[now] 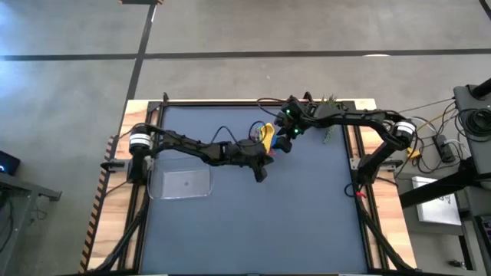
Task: Nest measuring cups in basket
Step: Adjust the stacked measuring cups on the table
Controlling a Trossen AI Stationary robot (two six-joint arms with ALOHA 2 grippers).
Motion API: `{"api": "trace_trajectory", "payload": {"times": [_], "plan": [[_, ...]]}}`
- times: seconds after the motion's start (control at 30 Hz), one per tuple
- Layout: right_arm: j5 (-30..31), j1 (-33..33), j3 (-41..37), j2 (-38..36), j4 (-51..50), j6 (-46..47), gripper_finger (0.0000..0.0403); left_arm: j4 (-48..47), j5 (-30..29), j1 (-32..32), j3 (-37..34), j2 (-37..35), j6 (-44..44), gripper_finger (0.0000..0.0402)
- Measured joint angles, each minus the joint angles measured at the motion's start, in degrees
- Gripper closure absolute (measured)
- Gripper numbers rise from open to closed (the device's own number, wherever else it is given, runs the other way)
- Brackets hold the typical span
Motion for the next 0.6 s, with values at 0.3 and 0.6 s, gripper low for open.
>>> {"api": "trace_trajectory", "payload": {"times": [0.3, 0.6], "plan": [[2.4, -0.7, 0.0, -4.4, -5.8, -4.7, 0.0019, 12.9, -8.6, 0.9, -14.7, -9.5, -2.2, 0.0384], [25.4, 0.2, -1.0, -7.1, -6.6, -2.5, 0.0139, 10.0, -14.8, 4.7, -18.3, -9.3, -12.8, 0.0394]]}}
